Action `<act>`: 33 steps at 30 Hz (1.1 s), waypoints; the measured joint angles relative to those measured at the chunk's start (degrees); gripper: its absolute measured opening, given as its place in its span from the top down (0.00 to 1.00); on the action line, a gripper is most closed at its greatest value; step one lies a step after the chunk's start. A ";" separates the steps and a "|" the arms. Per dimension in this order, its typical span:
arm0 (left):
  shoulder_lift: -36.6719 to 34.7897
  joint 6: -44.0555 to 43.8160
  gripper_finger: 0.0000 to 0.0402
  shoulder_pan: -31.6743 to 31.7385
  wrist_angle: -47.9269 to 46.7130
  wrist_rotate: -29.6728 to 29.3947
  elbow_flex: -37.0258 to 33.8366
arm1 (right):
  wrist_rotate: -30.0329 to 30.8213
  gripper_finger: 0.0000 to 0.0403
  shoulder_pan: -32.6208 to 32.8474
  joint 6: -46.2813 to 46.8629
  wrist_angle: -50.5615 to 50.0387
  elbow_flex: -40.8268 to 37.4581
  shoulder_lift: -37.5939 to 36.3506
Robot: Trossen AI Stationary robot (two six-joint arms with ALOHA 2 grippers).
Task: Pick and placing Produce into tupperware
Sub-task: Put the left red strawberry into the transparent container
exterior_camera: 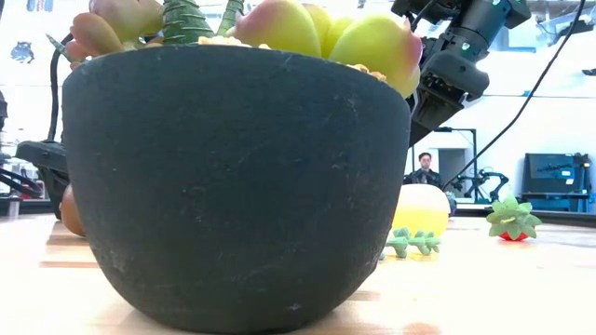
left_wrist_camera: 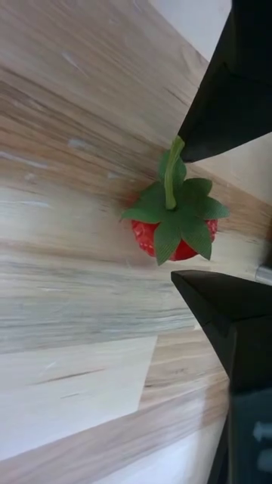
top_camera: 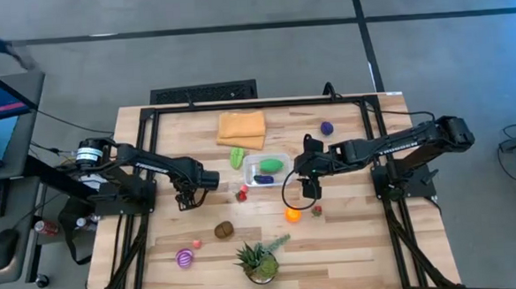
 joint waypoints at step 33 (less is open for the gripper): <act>0.13 2.40 0.40 2.32 -0.37 1.17 0.66 | 0.00 0.37 0.00 0.02 0.46 0.00 0.00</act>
